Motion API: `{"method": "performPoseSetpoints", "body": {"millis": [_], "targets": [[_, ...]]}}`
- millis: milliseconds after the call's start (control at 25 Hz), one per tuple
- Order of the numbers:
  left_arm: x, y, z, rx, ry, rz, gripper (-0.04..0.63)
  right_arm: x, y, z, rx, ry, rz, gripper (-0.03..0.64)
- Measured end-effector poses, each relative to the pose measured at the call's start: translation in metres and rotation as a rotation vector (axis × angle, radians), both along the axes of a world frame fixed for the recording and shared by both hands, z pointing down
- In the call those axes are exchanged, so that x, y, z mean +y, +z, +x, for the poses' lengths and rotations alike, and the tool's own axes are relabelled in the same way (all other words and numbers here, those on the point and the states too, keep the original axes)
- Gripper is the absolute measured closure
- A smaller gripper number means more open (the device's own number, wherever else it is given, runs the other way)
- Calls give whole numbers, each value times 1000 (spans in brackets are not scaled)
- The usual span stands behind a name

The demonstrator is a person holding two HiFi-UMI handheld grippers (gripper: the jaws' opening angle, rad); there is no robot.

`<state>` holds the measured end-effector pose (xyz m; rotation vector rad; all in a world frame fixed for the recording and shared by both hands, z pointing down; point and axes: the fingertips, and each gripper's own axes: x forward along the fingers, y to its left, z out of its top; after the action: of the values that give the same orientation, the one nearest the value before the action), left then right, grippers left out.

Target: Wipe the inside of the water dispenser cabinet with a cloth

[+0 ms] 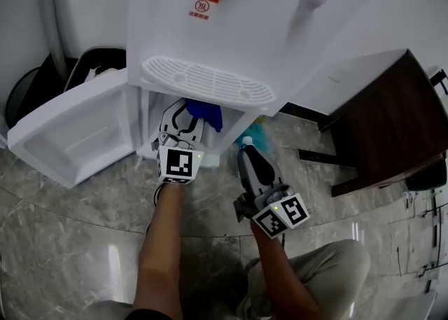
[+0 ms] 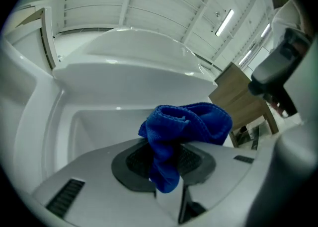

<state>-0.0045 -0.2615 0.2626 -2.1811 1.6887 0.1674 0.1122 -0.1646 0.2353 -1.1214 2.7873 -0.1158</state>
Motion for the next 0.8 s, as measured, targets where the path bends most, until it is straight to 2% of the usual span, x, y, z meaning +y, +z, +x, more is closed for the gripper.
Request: {"method": "performPoseSetpoints", "body": {"millis": [160, 280, 360, 440, 560, 680, 800], "targets": [[27, -10, -17, -20, 17, 4, 502, -7, 6, -19, -21, -11, 8, 565], [46, -8, -29, 11, 38, 15, 502, -15, 11, -28, -37, -3, 14, 565], [61, -4, -33, 3, 60, 5, 502, -18, 15, -36, -48, -2, 15, 565], [75, 3, -37, 4, 81, -27, 502, -19, 21, -45, -53, -2, 19, 565], [93, 15, -50, 52, 108, -104, 502, -17, 28, -61, -72, -24, 38, 563], [103, 27, -55, 35, 166, -174, 502, -14, 37, -78, -74, -90, 49, 565], [111, 33, -54, 4, 207, -199, 502, -13, 43, -87, -50, -114, 58, 565]]}}
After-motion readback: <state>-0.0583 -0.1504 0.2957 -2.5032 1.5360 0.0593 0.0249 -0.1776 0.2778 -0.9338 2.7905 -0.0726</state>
